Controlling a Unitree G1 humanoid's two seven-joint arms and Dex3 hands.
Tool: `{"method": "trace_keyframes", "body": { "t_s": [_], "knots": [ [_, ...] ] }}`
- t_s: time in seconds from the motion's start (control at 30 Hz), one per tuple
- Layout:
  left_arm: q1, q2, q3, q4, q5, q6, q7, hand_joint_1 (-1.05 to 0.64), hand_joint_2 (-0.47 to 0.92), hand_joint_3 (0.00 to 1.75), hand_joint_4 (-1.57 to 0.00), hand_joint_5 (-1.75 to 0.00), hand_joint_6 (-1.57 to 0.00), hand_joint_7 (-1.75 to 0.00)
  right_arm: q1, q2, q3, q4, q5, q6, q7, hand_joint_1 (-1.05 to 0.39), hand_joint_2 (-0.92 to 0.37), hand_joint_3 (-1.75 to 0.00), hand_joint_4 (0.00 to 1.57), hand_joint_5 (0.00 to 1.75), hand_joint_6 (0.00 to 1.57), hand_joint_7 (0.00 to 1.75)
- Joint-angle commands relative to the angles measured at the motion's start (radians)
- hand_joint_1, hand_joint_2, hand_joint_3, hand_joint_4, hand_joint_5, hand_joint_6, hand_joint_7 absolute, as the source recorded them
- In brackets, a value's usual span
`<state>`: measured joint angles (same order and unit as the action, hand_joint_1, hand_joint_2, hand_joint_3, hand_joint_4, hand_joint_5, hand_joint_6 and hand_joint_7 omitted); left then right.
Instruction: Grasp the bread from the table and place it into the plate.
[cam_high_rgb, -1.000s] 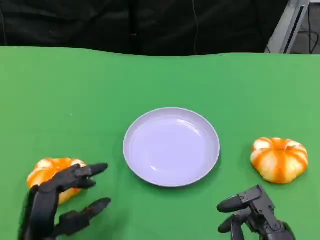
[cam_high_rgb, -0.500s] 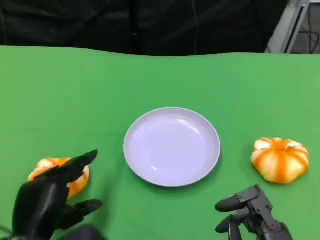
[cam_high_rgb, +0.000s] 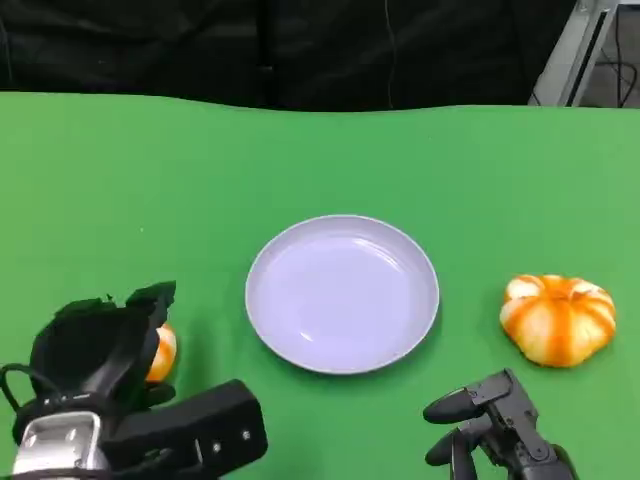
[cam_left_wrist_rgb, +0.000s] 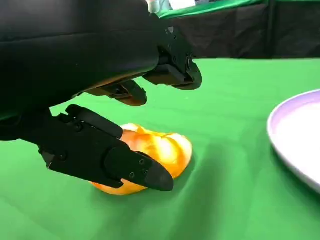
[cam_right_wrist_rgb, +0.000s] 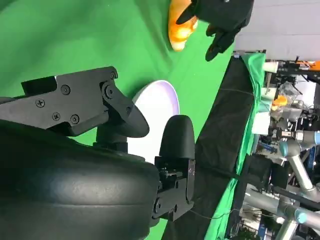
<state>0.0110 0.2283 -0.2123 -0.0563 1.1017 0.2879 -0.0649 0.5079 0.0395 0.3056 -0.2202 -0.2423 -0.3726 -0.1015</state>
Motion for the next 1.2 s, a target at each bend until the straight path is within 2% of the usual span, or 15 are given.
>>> {"method": "trace_keyframes", "body": {
  "t_s": [0.03, 0.33, 0.43, 0.47, 0.5, 0.57, 0.6, 0.63, 0.7, 0.83, 0.87, 0.9, 1.1, 1.13, 1.2],
  "knots": [
    [-0.05, 0.029, -0.043, 0.066, 0.031, 0.067, -0.037, -0.48, 0.88, 0.0, -0.36, -0.22, -0.35, 0.0, 0.006, -0.006, 0.0, -0.015, 0.004, 0.004, -0.001, -0.07, -0.92, -0.99, 0.17, 1.75, 0.01, 1.75],
    [-0.184, 0.025, -0.115, 0.345, 0.012, 0.173, -0.034, -0.46, 0.89, 0.0, -0.37, -0.26, -0.38, -0.01, 0.008, -0.004, 0.007, -0.022, 0.021, 0.015, 0.006, -0.07, -0.92, -1.0, 0.15, 1.75, 0.0, 1.75],
    [-0.22, 0.041, -0.137, 0.427, -0.008, 0.165, -0.033, -0.46, 0.91, 0.01, -0.45, -0.31, -0.41, -0.02, 0.009, -0.004, 0.009, -0.024, 0.02, 0.019, 0.004, -0.08, -0.92, -1.01, 0.15, 1.75, 0.0, 1.75],
    [-0.226, 0.049, -0.14, 0.451, -0.025, 0.144, -0.019, -0.45, 0.91, 0.01, -0.47, -0.6, -0.47, -0.03, 0.009, -0.003, 0.009, -0.025, 0.018, 0.02, 0.003, -0.08, -0.92, -1.01, 0.15, 1.75, 0.0, 1.75],
    [-0.228, 0.057, -0.141, 0.465, -0.044, 0.123, -0.005, -0.44, 0.92, 0.04, -0.52, -1.12, -0.61, -0.09, 0.009, -0.003, 0.009, -0.025, 0.018, 0.021, 0.002, -0.08, -0.92, -1.01, 0.15, 1.75, 0.0, 1.75],
    [-0.221, 0.074, -0.142, 0.47, -0.076, 0.078, 0.036, -0.46, 0.92, 0.08, -0.63, -1.53, -0.82, -0.19, 0.011, -0.003, 0.01, -0.025, 0.019, 0.02, 0.002, -0.08, -0.92, -1.01, 0.15, 1.75, 0.0, 1.75],
    [-0.208, 0.082, -0.139, 0.464, -0.095, 0.042, 0.079, -0.45, 0.92, 0.09, -0.71, -1.66, -0.93, -0.33, 0.012, -0.004, 0.01, -0.024, 0.021, 0.018, 0.003, -0.08, -0.92, -1.0, 0.14, 1.75, 0.0, 1.75],
    [-0.197, 0.09, -0.136, 0.46, -0.113, 0.008, 0.122, -0.43, 0.92, 0.1, -0.76, -1.7, -0.86, -0.67, 0.013, -0.005, 0.01, -0.026, 0.022, 0.019, 0.004, -0.07, -0.92, -1.0, 0.14, 1.75, 0.0, 1.75],
    [-0.188, 0.1, -0.137, 0.461, -0.137, -0.028, 0.172, -0.41, 0.92, 0.1, -0.81, -1.74, -0.73, -1.09, 0.014, -0.005, 0.01, -0.028, 0.023, 0.021, 0.005, -0.08, -0.92, -1.0, 0.14, 1.75, 0.0, 1.75],
    [-0.172, 0.113, -0.132, 0.44, -0.18, -0.085, 0.24, -0.4, 0.92, 0.11, -0.82, -1.75, -0.69, -1.21, 0.014, -0.006, 0.011, -0.029, 0.028, 0.023, 0.007, -0.08, -0.92, -1.0, 0.14, 1.75, 0.0, 1.75],
    [-0.159, 0.118, -0.122, 0.419, -0.199, -0.121, 0.276, -0.35, 0.92, 0.17, -0.8, -1.75, -0.61, -1.53, 0.013, -0.006, 0.012, -0.029, 0.032, 0.024, 0.008, -0.07, -0.92, -1.01, 0.13, 1.75, 0.0, 1.75],
    [-0.15, 0.122, -0.117, 0.405, -0.213, -0.146, 0.302, -0.33, 0.92, 0.19, -0.79, -1.75, -0.58, -1.63, 0.013, -0.006, 0.012, -0.03, 0.034, 0.025, 0.009, -0.07, -0.92, -1.02, 0.13, 1.75, 0.0, 1.75],
    [-0.133, 0.14, -0.113, 0.356, -0.238, -0.224, 0.387, -0.29, 0.92, 0.25, -0.78, -1.75, -0.53, -1.75, 0.009, -0.004, 0.013, -0.029, 0.029, 0.029, 0.004, -0.08, -0.92, -1.02, 0.13, 1.75, 0.0, 1.75],
    [-0.132, 0.143, -0.111, 0.336, -0.241, -0.249, 0.409, -0.28, 0.91, 0.31, -0.79, -1.75, -0.55, -1.75, 0.006, -0.002, 0.014, -0.026, 0.028, 0.028, 0.002, -0.08, -0.92, -1.01, 0.13, 1.75, 0.0, 1.75],
    [-0.129, 0.148, -0.109, 0.315, -0.245, -0.278, 0.434, -0.27, 0.76, 0.63, -0.79, -1.75, -0.57, -1.75, 0.003, 0.0, 0.014, -0.023, 0.027, 0.028, 0.0, -0.08, -0.92, -1.01, 0.13, 1.75, 0.0, 1.75]
  ]
}}
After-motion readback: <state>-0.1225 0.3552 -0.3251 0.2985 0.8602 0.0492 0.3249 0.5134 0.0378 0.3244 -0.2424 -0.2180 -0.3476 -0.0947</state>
